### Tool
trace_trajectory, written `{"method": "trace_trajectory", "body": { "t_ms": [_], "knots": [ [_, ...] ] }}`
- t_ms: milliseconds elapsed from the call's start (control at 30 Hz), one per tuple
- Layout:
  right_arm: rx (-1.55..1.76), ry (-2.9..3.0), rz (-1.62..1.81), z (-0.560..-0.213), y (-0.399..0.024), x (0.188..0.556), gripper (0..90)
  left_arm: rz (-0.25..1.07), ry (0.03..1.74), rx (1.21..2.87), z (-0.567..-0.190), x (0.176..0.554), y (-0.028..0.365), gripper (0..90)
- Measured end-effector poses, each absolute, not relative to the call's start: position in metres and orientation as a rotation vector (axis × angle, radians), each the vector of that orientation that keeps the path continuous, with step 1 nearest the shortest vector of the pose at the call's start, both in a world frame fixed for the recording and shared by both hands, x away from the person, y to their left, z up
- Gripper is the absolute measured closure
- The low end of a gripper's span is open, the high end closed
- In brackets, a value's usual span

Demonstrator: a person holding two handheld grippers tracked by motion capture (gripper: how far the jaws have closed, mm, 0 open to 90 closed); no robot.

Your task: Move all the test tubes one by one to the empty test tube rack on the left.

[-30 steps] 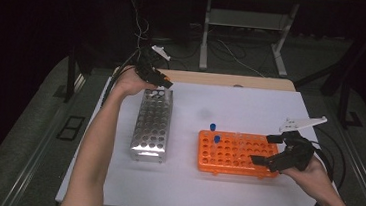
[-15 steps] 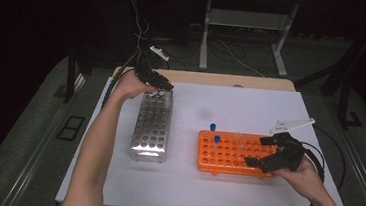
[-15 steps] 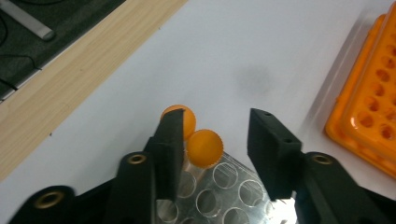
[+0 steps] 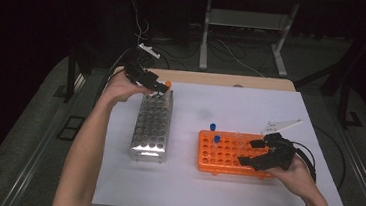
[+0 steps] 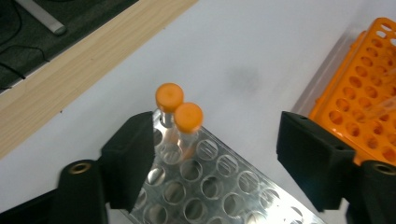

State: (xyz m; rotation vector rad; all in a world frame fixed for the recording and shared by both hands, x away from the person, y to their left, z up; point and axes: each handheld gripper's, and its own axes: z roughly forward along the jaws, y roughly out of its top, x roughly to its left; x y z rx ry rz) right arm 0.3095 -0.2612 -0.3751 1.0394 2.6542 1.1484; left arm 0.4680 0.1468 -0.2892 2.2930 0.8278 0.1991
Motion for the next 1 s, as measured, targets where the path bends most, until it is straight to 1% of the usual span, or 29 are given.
{"method": "trace_trajectory", "body": {
  "t_ms": [33,100,167,200,300,367,467,667,767,800,867,1000],
  "knots": [
    [1.041,2.655,1.145,-0.376,-0.261,0.310,24.8,0.202,0.827,2.287,-0.288,0.465,0.147,23.8],
    [1.032,2.660,1.138,-0.380,-0.260,0.311,32.5,0.208,0.822,2.272,-0.284,0.457,0.148,20.6],
    [1.019,2.666,1.137,-0.382,-0.259,0.312,35.6,0.221,0.804,2.272,-0.281,0.448,0.148,18.3],
    [1.013,2.663,1.133,-0.383,-0.258,0.312,38.0,0.222,0.804,2.269,-0.280,0.445,0.148,15.4],
    [1.000,2.661,1.132,-0.385,-0.257,0.314,44.6,0.239,0.786,2.271,-0.276,0.432,0.149,11.4],
    [0.987,2.664,1.123,-0.387,-0.255,0.315,49.2,0.242,0.786,2.269,-0.274,0.425,0.149,5.9],
    [0.974,2.668,1.117,-0.388,-0.253,0.316,54.0,0.242,0.792,2.262,-0.273,0.415,0.151,0.0],
    [0.948,2.682,1.111,-0.392,-0.249,0.318,62.2,0.246,0.787,2.229,-0.274,0.397,0.156,0.0],
    [0.936,2.680,1.128,-0.393,-0.248,0.318,69.0,0.243,0.775,2.240,-0.277,0.388,0.156,0.0],
    [0.936,2.681,1.126,-0.394,-0.247,0.318,72.5,0.241,0.772,2.242,-0.278,0.385,0.157,0.0],
    [0.928,2.679,1.121,-0.395,-0.246,0.319,74.3,0.237,0.768,2.238,-0.280,0.381,0.157,0.0],
    [0.921,2.679,1.126,-0.393,-0.246,0.319,74.8,0.228,0.756,2.242,-0.283,0.375,0.155,0.0]
  ]
}}
